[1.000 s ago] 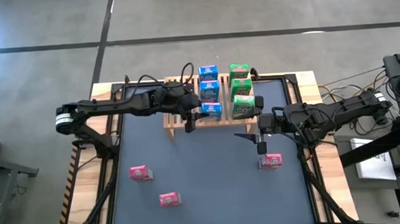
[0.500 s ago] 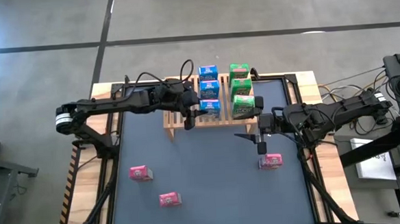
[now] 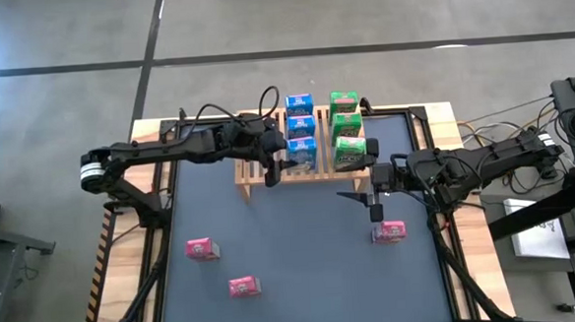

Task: Stack cereal on shelf
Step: Put the blue cereal box on the shelf aligned with the other blue cereal boxes, then put the top left pink cereal box on the shelf

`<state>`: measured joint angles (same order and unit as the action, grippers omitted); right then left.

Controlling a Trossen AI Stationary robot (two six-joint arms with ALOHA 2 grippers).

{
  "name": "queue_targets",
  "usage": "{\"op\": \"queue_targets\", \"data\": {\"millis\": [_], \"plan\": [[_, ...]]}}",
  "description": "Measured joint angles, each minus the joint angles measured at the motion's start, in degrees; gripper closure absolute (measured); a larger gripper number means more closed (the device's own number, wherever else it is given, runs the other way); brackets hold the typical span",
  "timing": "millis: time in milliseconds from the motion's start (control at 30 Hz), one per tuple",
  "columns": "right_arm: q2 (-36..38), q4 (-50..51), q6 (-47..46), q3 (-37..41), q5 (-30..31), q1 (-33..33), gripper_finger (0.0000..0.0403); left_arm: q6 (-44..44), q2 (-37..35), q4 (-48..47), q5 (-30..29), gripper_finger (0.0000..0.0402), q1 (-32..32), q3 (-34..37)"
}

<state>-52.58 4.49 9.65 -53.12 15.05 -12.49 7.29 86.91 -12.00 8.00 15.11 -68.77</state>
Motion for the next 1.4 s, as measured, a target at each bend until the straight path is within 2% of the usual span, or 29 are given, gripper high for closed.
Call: {"op": "queue_targets", "data": {"millis": [167,267,567,800,1000,1167,1400], "plan": [[0.0,0.0,-0.1,0.0,0.0,0.0,0.0165,-0.1,-0.7,-0.2,0.0,0.0156,0.0,0.0],[0.0,0.0,-0.3,0.0,-0.3,0.0,0.0165,-0.1,-2.0,-3.5,0.0,0.0147,0.0,0.0],[0.0,-0.1,-0.3,0.0,-0.4,0.0,0.0165,-4.0,-10.4,-17.7,-1.9,0.0145,-0.1,0.0],[0.0,0.0,-0.9,0.0,-0.5,-0.7,0.0165,-13.4,-15.4,-36.4,-2.5,0.0145,-3.0,0.7],[0.0,-0.2,-0.7,0.0,-0.5,-1.3,0.0165,-24.8,-19.2,-45.8,-8.5,0.0145,-14.1,4.1],[0.0,-0.2,-0.7,0.0,-0.5,-1.3,0.0165,-35.0,-21.8,-46.9,-12.7,0.0145,-26.1,4.4],[0.0,0.0,-1.1,0.0,-0.5,-1.3,0.0165,-49.2,-20.9,-52.7,-18.5,0.0145,-42.4,4.5]]}}
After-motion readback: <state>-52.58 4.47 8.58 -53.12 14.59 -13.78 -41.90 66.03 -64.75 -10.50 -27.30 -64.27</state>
